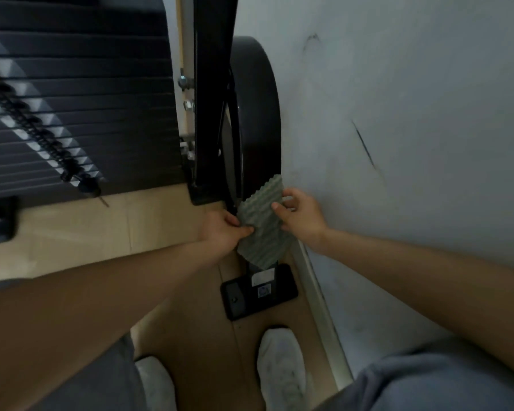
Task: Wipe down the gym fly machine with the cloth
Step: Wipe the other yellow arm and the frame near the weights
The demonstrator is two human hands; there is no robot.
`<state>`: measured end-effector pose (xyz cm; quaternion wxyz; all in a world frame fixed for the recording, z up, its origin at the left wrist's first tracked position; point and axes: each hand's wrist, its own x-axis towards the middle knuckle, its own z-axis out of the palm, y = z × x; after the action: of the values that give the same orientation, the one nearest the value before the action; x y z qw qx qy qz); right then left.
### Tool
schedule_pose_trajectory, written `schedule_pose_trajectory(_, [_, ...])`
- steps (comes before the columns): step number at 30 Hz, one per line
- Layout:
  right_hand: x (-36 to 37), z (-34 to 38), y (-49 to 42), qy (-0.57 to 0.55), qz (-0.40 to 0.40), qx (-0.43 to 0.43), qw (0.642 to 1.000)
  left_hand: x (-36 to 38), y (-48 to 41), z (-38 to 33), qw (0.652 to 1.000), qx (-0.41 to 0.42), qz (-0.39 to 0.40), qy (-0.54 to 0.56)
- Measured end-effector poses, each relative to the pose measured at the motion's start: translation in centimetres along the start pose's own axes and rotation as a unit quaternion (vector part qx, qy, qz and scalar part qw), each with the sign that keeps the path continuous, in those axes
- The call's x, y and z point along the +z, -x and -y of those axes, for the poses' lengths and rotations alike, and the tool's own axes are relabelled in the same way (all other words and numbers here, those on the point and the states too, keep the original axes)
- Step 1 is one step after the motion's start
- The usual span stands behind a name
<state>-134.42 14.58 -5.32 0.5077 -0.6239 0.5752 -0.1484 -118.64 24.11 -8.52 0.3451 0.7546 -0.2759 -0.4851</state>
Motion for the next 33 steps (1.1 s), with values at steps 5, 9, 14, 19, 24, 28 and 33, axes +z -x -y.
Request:
schedule_pose_trajectory(5, [0.7,-2.2,0.6,-0.024,0.034,0.088,0.995,1.1,0.4,2.6,0.995,-0.066,0.060,-0.042])
schedule_pose_trajectory(9, [1.1,-3.4,1.4,-0.034,0.070,0.178,0.981,2.0,1.0,4.0,0.980,-0.122,0.154,-0.009])
schedule_pose_trajectory(14, [0.7,-4.0,2.2,-0.026,0.181,0.278,0.943,2.5,2.0,4.9,0.941,-0.208,0.267,-0.027])
schedule_pose_trajectory(19, [0.3,-3.5,2.1,-0.067,0.213,0.307,0.925,3.4,2.0,4.2,0.964,-0.179,0.199,0.010])
schedule_pose_trajectory(24, [-1.0,-1.1,0.7,-0.104,0.143,0.209,0.962,3.7,1.7,2.4,0.983,-0.106,0.053,0.138])
schedule_pose_trajectory(28, [-1.7,1.4,0.0,-0.134,0.106,0.142,0.975,3.0,0.9,0.0,0.986,-0.044,-0.049,0.154])
schedule_pose_trajectory(33, [-1.6,3.7,-0.3,-0.152,0.071,0.075,0.983,1.6,0.1,-2.9,0.972,0.032,-0.095,0.211])
